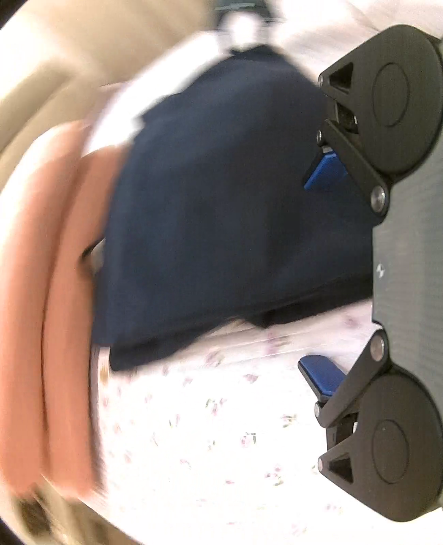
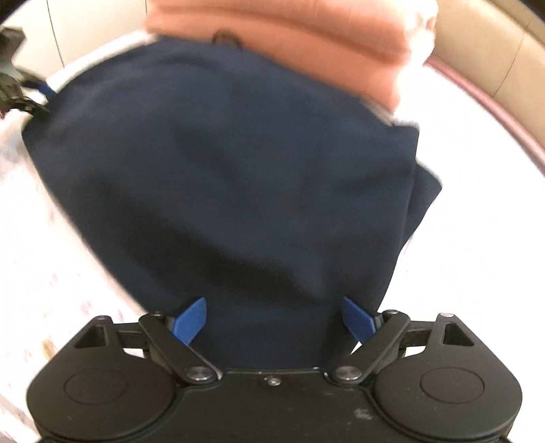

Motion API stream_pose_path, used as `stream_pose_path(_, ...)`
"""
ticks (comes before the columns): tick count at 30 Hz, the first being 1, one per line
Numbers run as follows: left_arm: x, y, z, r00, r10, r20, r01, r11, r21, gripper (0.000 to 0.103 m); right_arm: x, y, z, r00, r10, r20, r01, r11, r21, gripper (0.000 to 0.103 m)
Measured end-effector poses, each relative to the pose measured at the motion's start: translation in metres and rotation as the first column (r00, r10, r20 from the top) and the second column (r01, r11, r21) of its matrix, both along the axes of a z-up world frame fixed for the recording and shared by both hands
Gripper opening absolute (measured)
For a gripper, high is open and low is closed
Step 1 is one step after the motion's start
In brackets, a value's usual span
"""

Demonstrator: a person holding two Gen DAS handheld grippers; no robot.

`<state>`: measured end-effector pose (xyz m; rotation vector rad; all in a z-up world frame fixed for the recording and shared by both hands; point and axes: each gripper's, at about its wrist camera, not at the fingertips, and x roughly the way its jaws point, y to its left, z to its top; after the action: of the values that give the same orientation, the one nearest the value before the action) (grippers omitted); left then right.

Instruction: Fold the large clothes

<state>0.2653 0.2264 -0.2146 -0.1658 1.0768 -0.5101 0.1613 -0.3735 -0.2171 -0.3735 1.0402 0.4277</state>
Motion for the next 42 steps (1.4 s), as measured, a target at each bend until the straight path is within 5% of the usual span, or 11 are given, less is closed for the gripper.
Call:
stream_pose_path(3, 0.022, -0.002, -0.008, 0.993, 0.119, -0.012, -0.12, 0.983, -0.14, 0.103, 0.011, 0.024, 0.022, 0.997, 0.015, 0.081, -0.017, 1.0, 0.027, 0.103)
stream_pose_path(8, 0.055, -0.034, -0.013, 0.992, 0.125, -0.025, -0.127, 0.973, -0.191, 0.103, 0.018, 0.046, 0.045, 0.99, -0.004, 0.144, -0.013, 0.993, 0.113, 0.103)
stream_pose_path(14, 0.045, -0.023, -0.019, 0.979, 0.122, -0.166, -0.17, 0.935, -0.312, 0.102, 0.02, 0.061, 0.048, 0.99, -0.039, 0.139, 0.006, 0.973, 0.232, 0.103)
stream_pose_path(18, 0.06, -0.022, -0.032, 0.948, 0.159, -0.276, -0.259, 0.89, -0.375, 0.101, 0.037, 0.066, 0.04, 0.99, -0.051, 0.134, 0.011, 0.959, 0.285, 0.103)
stream_pose_path(20, 0.071, -0.034, -0.03, 0.944, 0.177, -0.278, -0.263, 0.912, -0.314, 0.032, 0.045, 0.068, 0.039, 0.988, -0.086, 0.128, 0.042, 0.948, 0.316, 0.103)
stream_pose_path(22, 0.07, -0.049, -0.019, 0.961, 0.174, -0.216, -0.226, 0.944, -0.242, 0.029, 0.051, 0.066, 0.042, 0.985, -0.132, 0.107, 0.085, 0.927, 0.365, 0.103)
stream_pose_path(26, 0.057, -0.076, 0.018, 0.981, 0.182, -0.067, -0.192, 0.965, -0.179, 0.024, 0.061, 0.045, 0.048, 0.972, -0.236, 0.014, 0.196, 0.836, 0.513, 0.103)
stream_pose_path(31, 0.051, -0.116, 0.061, 0.985, 0.174, 0.015, -0.17, 0.974, -0.151, 0.024, 0.075, 0.017, 0.054, 0.939, -0.331, -0.094, 0.309, 0.69, 0.655, 0.103)
stream_pose_path(37, 0.042, -0.178, 0.098, 0.988, 0.11, 0.109, -0.097, 0.988, -0.118, 0.024, 0.096, -0.002, 0.062, 0.945, -0.306, -0.116, 0.286, 0.601, 0.746, 0.103)
stream_pose_path(42, 0.044, -0.245, 0.097, 0.988, 0.047, 0.146, -0.035, 0.996, -0.081, 0.024, 0.107, -0.015, 0.064, 0.956, -0.265, -0.122, 0.244, 0.496, 0.833, 0.103)
